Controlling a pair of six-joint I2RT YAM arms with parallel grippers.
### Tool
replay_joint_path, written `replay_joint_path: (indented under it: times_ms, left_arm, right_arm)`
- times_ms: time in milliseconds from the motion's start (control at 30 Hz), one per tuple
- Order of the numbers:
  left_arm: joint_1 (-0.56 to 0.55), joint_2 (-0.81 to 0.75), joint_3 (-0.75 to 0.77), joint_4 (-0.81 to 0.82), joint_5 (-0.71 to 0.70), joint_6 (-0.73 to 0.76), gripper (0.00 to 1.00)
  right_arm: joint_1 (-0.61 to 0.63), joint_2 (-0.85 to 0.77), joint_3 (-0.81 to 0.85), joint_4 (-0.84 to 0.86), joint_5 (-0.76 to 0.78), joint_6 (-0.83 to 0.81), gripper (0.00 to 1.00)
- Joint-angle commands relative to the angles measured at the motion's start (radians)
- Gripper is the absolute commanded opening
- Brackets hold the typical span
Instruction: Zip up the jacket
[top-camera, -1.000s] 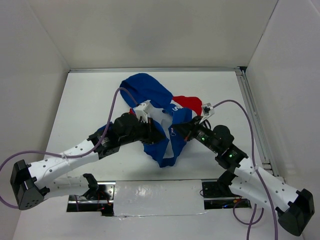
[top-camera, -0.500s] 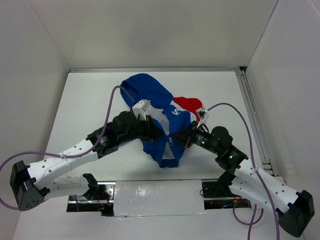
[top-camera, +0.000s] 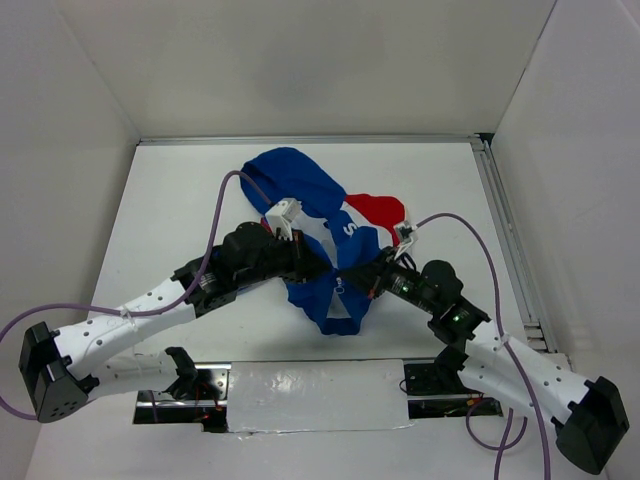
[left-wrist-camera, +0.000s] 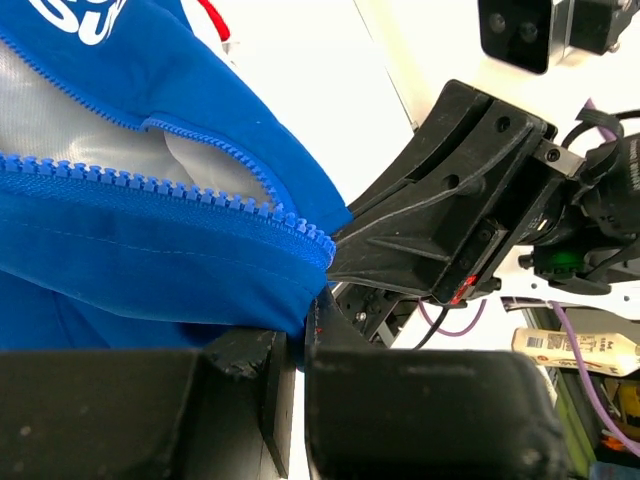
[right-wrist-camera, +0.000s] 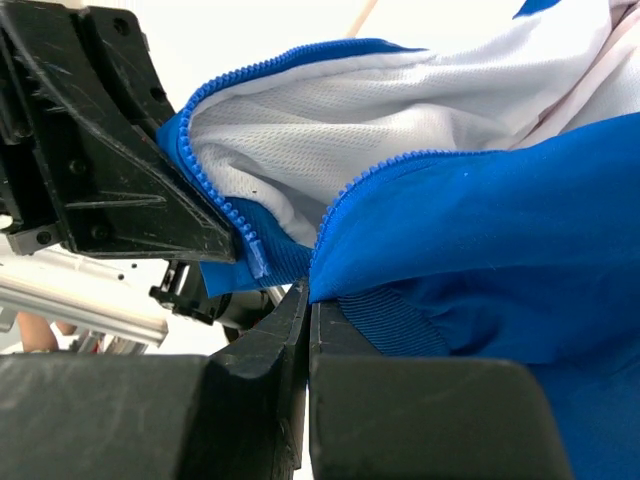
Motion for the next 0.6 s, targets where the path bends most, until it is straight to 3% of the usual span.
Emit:
replay_joint_path:
  times_ms: [0,233,567]
  left_arm:
    - [0.001,-0.002,-0.007,0.079,0.021,-0.026,0.00]
    - [0.002,-0.009,-0.028,0.080,0.045,-0.052,0.00]
    - [0.002,0.017,-0.028,0.135,0.078,-0.064,0.00]
  right_arm:
    - [-0.007,-0.050,-0.024,0.139,0.035,0.024,0.00]
    - [-0.007,-0.095,-0.092,0.252,0.038,0.048,0.00]
    - [-0.007,-0.033,-0.084,0.292,0.031,0.045,0.00]
